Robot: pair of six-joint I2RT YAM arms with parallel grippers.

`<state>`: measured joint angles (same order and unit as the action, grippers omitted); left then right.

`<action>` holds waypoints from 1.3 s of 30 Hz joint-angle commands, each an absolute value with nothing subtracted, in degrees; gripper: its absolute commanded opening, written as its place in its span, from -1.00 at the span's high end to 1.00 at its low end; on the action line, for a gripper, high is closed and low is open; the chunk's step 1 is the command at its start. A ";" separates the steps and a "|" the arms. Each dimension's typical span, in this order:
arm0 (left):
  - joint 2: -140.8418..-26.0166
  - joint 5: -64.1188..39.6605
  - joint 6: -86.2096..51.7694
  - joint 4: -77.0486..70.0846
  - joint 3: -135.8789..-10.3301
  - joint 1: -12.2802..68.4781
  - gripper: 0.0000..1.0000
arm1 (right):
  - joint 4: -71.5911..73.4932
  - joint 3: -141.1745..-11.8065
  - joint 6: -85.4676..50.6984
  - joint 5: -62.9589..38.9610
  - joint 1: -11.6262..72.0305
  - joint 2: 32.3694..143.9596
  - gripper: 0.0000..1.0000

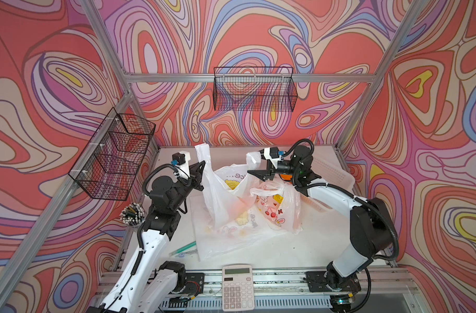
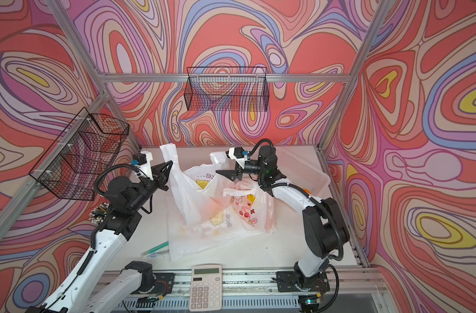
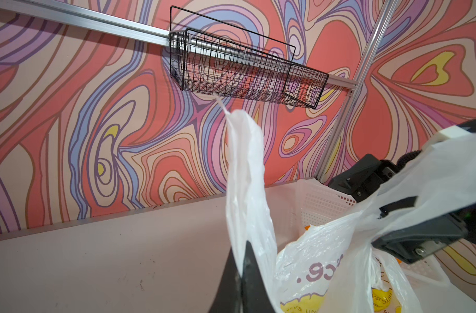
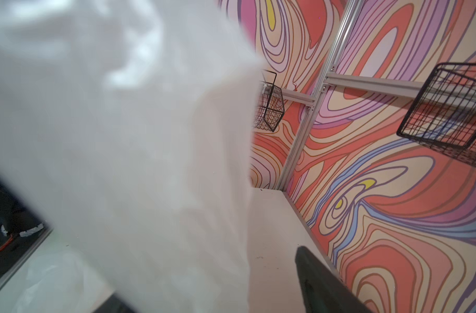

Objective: Place the oranges into plastic bags & tie knots
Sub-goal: Tie the plastic bag to the plastic bag.

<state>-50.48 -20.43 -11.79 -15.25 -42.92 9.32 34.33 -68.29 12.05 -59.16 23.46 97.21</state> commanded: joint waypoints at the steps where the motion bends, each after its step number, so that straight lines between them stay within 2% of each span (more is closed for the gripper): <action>1: -50.87 -23.85 -10.96 -18.72 -42.10 8.96 1.00 | 39.96 -70.66 7.34 -62.44 23.86 99.04 -0.16; 3: -51.06 -25.78 -9.18 -19.33 -41.97 8.96 1.00 | 39.99 -69.98 6.70 -62.26 23.84 98.53 0.28; 5: -51.56 -29.41 -6.72 -21.33 -41.35 8.96 1.00 | 39.39 -68.39 6.92 -61.55 23.94 96.85 0.64; 7: -52.48 -33.69 -4.91 -24.08 -40.58 8.94 1.00 | 36.63 -66.59 8.89 -60.64 23.96 94.37 0.88; 9: -53.65 -37.24 -3.37 -25.48 -40.47 8.96 1.00 | 28.30 -65.70 14.30 -59.91 23.98 91.42 0.99; 14: -55.99 -48.00 2.86 -23.17 -41.20 9.05 1.00 | -1.30 -67.27 32.18 -55.03 24.36 85.53 1.00; 18: -58.62 -54.91 8.17 -15.98 -43.49 9.48 1.00 | -12.08 -66.08 38.23 -51.45 24.94 81.52 1.00; 26: -63.15 -59.15 16.51 -8.79 -46.63 14.22 1.00 | -21.76 -66.56 42.72 -48.09 28.73 80.51 1.00; 34: -65.36 -60.69 15.35 -13.72 -45.69 15.64 1.00 | -23.46 -68.73 42.66 -50.51 30.15 84.48 1.00; 39: -66.01 -62.81 13.60 -17.92 -43.98 15.85 0.77 | -25.58 -70.85 43.23 -49.92 30.15 87.35 1.00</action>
<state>-65.69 -59.90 13.52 -14.06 -45.04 15.62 -22.76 -68.84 40.93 -49.36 29.89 86.02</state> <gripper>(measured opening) 0.084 0.047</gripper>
